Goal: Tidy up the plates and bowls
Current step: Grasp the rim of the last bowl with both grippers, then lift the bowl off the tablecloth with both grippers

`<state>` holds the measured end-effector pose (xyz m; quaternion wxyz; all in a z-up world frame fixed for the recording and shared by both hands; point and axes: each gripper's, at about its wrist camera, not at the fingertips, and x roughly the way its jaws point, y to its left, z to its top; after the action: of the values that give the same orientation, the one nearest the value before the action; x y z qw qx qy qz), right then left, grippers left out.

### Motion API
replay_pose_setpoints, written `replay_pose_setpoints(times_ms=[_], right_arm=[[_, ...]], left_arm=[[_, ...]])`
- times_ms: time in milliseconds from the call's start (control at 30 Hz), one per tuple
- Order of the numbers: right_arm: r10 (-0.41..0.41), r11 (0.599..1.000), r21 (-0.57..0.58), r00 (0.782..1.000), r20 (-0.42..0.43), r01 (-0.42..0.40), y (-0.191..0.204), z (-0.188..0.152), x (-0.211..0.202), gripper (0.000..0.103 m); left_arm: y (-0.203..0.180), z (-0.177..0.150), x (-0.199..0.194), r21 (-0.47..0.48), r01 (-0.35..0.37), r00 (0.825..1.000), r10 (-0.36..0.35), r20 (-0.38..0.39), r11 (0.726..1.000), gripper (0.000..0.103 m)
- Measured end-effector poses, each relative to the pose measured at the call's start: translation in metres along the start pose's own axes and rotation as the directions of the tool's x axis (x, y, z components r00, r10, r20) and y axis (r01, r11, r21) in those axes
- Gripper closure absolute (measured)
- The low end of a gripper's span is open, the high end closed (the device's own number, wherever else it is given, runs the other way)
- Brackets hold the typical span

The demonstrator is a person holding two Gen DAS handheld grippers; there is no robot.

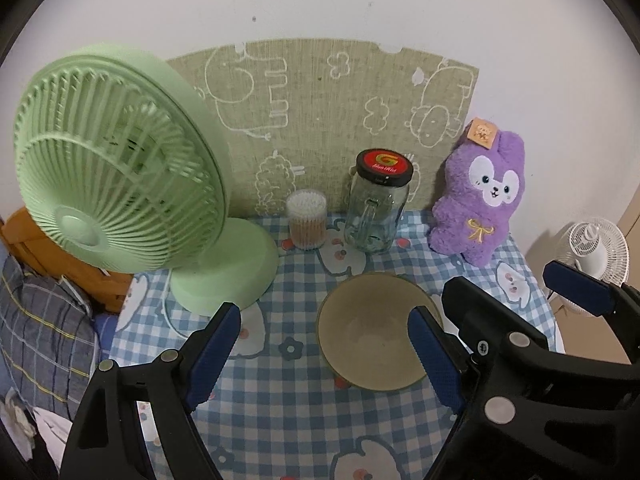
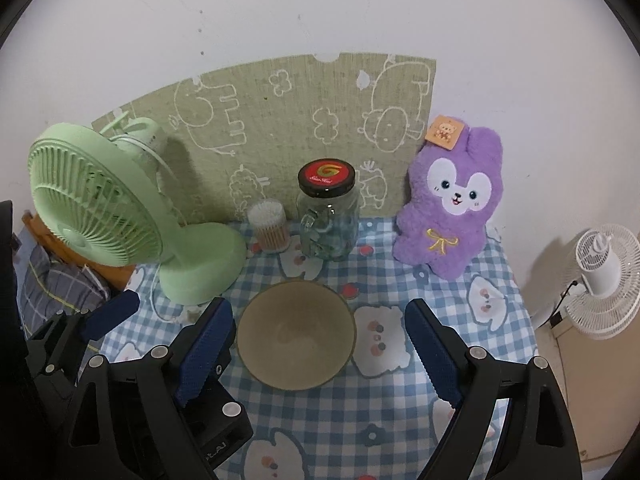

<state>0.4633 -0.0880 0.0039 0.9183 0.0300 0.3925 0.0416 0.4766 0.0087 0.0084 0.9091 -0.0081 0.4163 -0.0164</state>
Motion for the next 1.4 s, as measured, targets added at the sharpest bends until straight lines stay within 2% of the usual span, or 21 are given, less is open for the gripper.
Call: replay_pose_setpoints(times_ms=[200,267,533,667,733,967,1033,1200,1300,1400], right_arm=[[-0.002,1.0,0.003,1.0,-0.018,0.002,-0.001,-0.003,0.021,0.013],[-0.003,1.0,0.008,1.0,-0.027,0.003,-0.002,-0.004,0.029,0.017],[-0.005,1.0,0.02,0.997,-0.082,0.007,-0.009,-0.014,0.065,0.033],[-0.01,0.999,0.03,0.994,-0.11,0.013,-0.015,-0.02,0.08,0.036],[-0.012,0.999,0.032,0.992,-0.126,0.017,-0.018,-0.023,0.088,0.04],[-0.017,0.998,0.053,0.986,-0.167,0.026,-0.028,-0.033,0.107,0.053],[-0.018,0.998,0.053,0.982,-0.186,0.028,-0.03,-0.036,0.112,0.067],[-0.016,0.997,0.065,0.978,-0.206,0.03,-0.035,-0.041,0.118,0.072],[-0.016,0.998,0.055,0.978,-0.208,0.028,-0.034,-0.041,0.12,0.076],[-0.013,0.998,0.051,0.978,-0.207,0.024,-0.033,-0.04,0.122,0.077]], left_arm=[[0.004,-0.002,0.026,-0.006,0.0,0.999,0.0,-0.036,1.0,0.018],[0.006,-0.004,0.032,-0.006,-0.007,0.999,0.007,-0.041,1.0,0.02],[0.012,-0.011,0.066,-0.012,-0.06,0.994,0.059,-0.092,0.998,0.039],[0.01,-0.016,0.08,-0.004,-0.054,0.991,0.053,-0.12,0.999,0.047],[0.009,-0.019,0.087,0.001,-0.041,0.991,0.04,-0.128,0.999,0.056],[0.007,-0.026,0.106,-0.004,-0.034,0.986,0.033,-0.165,0.999,0.063],[0.008,-0.027,0.107,-0.02,-0.021,0.986,0.018,-0.163,1.0,0.067],[0.013,-0.025,0.108,-0.068,0.001,0.988,-0.012,-0.156,0.998,0.072],[0.01,-0.026,0.111,-0.056,0.01,0.986,-0.019,-0.164,0.998,0.073],[0.006,-0.029,0.114,-0.035,0.017,0.985,-0.022,-0.173,0.999,0.073]])
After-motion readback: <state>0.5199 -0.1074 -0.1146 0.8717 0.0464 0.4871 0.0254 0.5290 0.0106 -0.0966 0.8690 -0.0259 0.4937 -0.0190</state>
